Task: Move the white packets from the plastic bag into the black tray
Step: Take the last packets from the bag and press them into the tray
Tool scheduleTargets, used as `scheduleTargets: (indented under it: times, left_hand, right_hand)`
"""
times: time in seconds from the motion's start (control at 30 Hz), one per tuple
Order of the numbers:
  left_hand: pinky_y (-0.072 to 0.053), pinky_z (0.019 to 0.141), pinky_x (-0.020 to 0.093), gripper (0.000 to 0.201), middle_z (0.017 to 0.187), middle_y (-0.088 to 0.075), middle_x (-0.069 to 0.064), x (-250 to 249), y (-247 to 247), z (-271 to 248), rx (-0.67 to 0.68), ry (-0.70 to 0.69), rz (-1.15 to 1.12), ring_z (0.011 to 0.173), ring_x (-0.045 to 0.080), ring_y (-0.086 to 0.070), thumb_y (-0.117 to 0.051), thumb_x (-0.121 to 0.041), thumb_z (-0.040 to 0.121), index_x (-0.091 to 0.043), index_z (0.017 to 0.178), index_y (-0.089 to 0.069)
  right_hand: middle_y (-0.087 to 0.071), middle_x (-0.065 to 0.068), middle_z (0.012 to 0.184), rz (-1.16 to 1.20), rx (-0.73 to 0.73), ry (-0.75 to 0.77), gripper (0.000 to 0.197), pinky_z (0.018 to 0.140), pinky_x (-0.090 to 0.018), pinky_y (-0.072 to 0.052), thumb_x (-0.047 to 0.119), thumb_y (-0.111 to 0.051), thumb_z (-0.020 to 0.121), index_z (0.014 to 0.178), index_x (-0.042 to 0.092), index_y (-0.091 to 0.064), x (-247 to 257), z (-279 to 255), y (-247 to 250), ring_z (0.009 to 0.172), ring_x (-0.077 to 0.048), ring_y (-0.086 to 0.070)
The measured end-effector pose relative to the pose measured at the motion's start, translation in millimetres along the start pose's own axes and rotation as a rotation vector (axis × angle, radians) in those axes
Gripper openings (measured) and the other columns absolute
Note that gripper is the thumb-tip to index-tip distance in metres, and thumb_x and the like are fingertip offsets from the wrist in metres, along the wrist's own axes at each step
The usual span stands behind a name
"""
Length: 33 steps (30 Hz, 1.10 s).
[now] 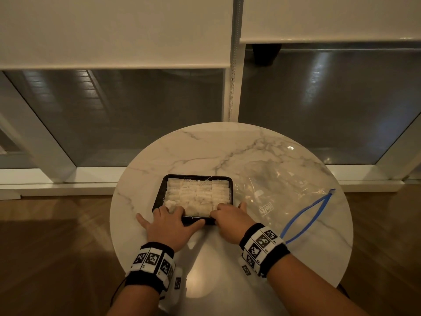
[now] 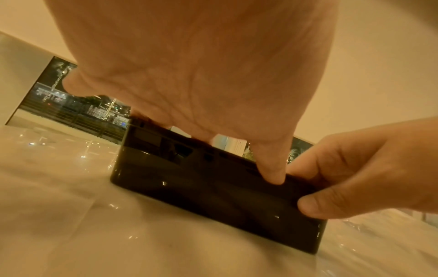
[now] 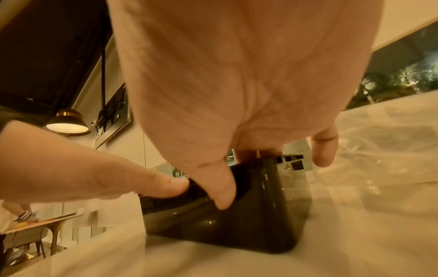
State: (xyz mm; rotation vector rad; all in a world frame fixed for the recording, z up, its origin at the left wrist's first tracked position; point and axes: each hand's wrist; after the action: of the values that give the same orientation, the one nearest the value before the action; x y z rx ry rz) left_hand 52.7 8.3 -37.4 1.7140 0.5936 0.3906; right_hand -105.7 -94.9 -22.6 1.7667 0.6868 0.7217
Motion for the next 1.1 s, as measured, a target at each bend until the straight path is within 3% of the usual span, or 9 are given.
scheduleTargets:
  times: [0.1, 0.3, 0.47, 0.67, 1.1]
  left_hand:
    - [-0.001, 0.113, 0.075, 0.085, 0.136, -0.053, 0.005, 2, 0, -1, 0.013, -0.017, 0.011, 0.135, 0.027, -0.038, -0.018, -0.097, 0.072, -0.040, 0.124, -0.053]
    - [0.000, 0.118, 0.067, 0.088, 0.132, -0.059, 0.005, 1, 4, -1, -0.008, -0.028, 0.045, 0.133, 0.027, -0.042, -0.017, -0.097, 0.072, -0.038, 0.124, -0.055]
    - [-0.003, 0.122, 0.058, 0.095, 0.131, -0.059, 0.003, -3, 5, -2, -0.142, -0.073, 0.031, 0.131, 0.024, -0.046, -0.007, -0.095, 0.069, -0.039, 0.127, -0.057]
    - [-0.008, 0.113, 0.072, 0.076, 0.145, -0.043, 0.005, -5, 6, -4, 0.104, -0.038, -0.068, 0.138, 0.030, -0.033, -0.021, -0.091, 0.079, -0.046, 0.131, -0.053]
    - [-0.017, 0.115, 0.062, 0.068, 0.145, -0.043, 0.008, 17, 10, 15, 0.096, 0.004, -0.100, 0.136, 0.033, -0.033, -0.026, -0.088, 0.081, -0.044, 0.123, -0.057]
  right_hand:
    - [-0.055, -0.003, 0.113, -0.019, -0.022, -0.006, 0.032, 0.098, -0.054, -0.027, 0.013, -0.045, 0.095, 0.121, 0.024, -0.061, 0, -1, -3, 0.112, -0.025, -0.051]
    - [-0.057, -0.003, 0.114, -0.038, -0.033, -0.016, 0.033, 0.101, -0.052, -0.027, 0.013, -0.049, 0.092, 0.121, 0.020, -0.061, 3, 0, -4, 0.111, -0.026, -0.053]
    - [-0.055, -0.002, 0.114, -0.018, -0.103, 0.000, 0.032, 0.097, -0.052, -0.028, 0.018, -0.050, 0.094, 0.124, 0.026, -0.056, 7, 0, -3, 0.108, -0.026, -0.055]
    - [-0.054, -0.002, 0.113, 0.009, -0.072, -0.026, 0.029, 0.099, -0.054, -0.026, 0.022, -0.048, 0.095, 0.121, 0.031, -0.056, 14, -1, -7, 0.114, -0.027, -0.050]
    - [-0.053, -0.007, 0.121, 0.024, -0.021, -0.030, 0.037, 0.098, -0.053, -0.032, 0.016, -0.049, 0.092, 0.126, 0.029, -0.056, 36, 24, -1, 0.119, -0.031, -0.048]
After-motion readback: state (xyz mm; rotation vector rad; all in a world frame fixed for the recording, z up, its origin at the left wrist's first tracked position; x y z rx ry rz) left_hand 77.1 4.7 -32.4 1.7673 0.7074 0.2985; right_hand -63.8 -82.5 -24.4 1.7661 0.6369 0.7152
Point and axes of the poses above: each hand's wrist, its own z-axis towards the middle knuckle, its own y-axis out of the back of the hand, x = y × z
